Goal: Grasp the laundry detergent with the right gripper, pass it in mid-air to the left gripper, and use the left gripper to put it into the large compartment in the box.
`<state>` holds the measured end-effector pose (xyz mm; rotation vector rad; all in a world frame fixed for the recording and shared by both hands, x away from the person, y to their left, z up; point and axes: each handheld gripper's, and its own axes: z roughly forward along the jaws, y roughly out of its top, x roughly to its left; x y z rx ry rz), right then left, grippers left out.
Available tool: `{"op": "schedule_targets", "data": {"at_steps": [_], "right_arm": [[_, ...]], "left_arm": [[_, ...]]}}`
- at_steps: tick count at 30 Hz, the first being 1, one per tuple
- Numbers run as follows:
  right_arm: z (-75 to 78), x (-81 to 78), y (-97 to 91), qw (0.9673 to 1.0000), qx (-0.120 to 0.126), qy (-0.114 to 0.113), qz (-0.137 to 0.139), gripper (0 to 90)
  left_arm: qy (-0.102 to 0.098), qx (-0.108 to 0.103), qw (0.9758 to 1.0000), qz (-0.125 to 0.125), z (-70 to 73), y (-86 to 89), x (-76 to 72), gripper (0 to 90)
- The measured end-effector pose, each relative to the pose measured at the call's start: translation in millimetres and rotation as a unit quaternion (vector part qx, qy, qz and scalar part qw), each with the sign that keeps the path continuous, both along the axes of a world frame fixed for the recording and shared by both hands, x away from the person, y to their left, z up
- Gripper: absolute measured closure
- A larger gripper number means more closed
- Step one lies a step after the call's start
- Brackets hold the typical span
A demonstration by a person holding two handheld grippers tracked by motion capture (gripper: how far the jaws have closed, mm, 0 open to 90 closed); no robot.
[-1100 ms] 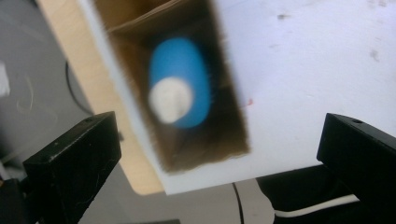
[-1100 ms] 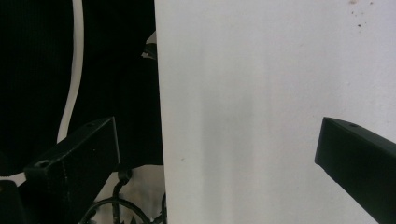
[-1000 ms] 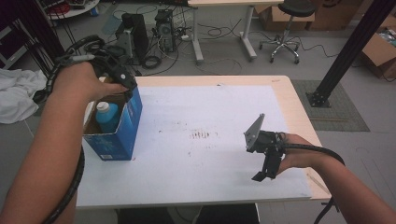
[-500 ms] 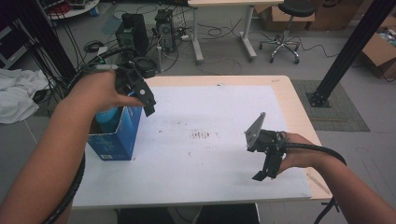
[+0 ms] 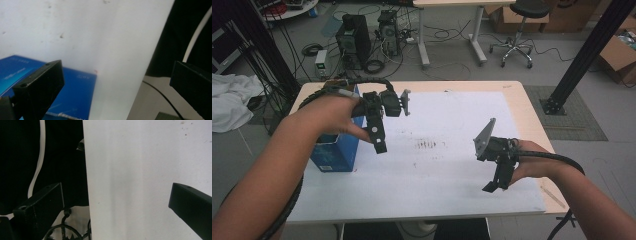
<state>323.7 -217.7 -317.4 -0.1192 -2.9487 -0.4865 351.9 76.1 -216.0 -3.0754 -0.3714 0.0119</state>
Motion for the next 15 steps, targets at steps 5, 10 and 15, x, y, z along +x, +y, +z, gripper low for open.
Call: {"op": "schedule_targets", "data": {"at_steps": [5, 10, 15], "right_arm": [[0.5, 2.1, -0.3, 1.0, -0.001, 0.001, 0.0, 0.0], [2.4, 4.7, -0.7, 1.0, -0.002, 0.001, -0.003, 0.0], [2.2, 5.6, 1.1, 1.0, -0.002, -0.002, 0.001, 0.0]], "left_arm": [[0.006, 0.006, 0.9997, -0.023, -6.9, -7.9, -4.0, 0.1], [0.009, -0.003, 0.9994, -0.035, -7.1, -14.0, -6.5, 0.1], [0.013, -0.011, 0.9991, -0.039, -8.4, -17.9, -8.9, 0.1]]}}
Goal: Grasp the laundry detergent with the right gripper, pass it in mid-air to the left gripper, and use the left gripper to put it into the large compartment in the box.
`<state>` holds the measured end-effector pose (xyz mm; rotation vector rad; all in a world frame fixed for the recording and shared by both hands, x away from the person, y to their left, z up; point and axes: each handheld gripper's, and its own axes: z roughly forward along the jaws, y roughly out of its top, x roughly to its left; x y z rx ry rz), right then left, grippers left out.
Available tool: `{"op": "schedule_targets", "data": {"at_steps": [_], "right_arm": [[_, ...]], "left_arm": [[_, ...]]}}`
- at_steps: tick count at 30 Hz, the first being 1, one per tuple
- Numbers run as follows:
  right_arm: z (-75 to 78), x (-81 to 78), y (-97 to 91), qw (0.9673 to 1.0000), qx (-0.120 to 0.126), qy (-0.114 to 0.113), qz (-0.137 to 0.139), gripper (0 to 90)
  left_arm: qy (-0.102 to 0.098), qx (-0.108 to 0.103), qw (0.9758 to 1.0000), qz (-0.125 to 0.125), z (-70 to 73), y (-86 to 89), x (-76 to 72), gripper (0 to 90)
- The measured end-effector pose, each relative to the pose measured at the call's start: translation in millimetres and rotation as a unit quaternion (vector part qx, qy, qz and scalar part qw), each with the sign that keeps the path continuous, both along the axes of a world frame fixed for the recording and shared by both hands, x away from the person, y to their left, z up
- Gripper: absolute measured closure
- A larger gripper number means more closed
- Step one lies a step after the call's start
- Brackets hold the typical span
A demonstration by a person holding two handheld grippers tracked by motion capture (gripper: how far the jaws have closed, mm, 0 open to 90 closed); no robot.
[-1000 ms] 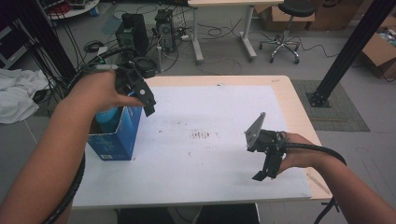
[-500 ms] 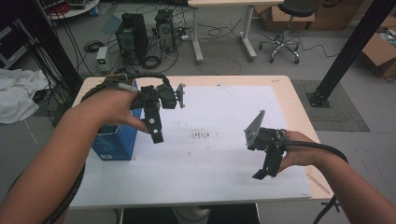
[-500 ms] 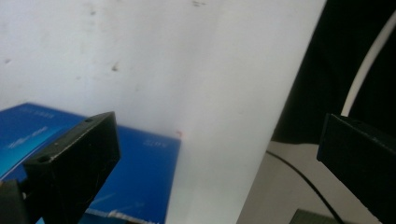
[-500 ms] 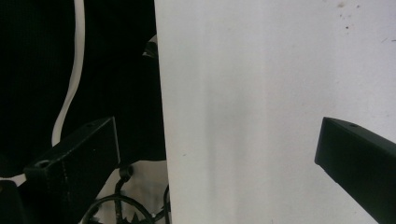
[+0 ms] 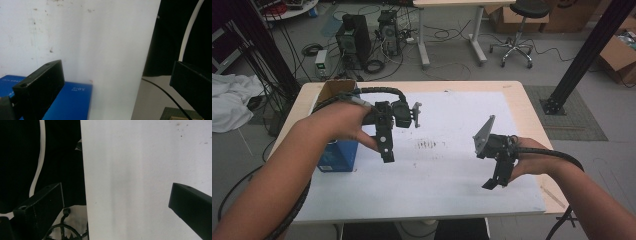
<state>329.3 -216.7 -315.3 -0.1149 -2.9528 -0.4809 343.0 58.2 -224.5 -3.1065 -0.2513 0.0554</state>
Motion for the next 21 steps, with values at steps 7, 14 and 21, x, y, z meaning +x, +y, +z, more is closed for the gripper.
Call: {"op": "schedule_targets", "data": {"at_steps": [7, 14, 21], "right_arm": [[3.7, 3.6, 0.6, 1.0, 0.004, -0.006, -0.002, 0.0], [5.3, 5.4, 3.9, 1.0, 0.004, -0.007, 0.001, 0.0], [6.6, 4.2, 1.9, 0.9999, 0.005, -0.008, -0.003, 0.0]], "left_arm": [[0.009, -0.006, 0.9999, 0.001, -3.7, -0.3, -0.6, 0.1], [0.011, -0.01, 0.9999, -0.004, -5.8, -1.7, -0.4, 0.1], [0.01, -0.012, 0.9998, -0.008, -4.2, -4.1, -1.1, 0.1]]}}
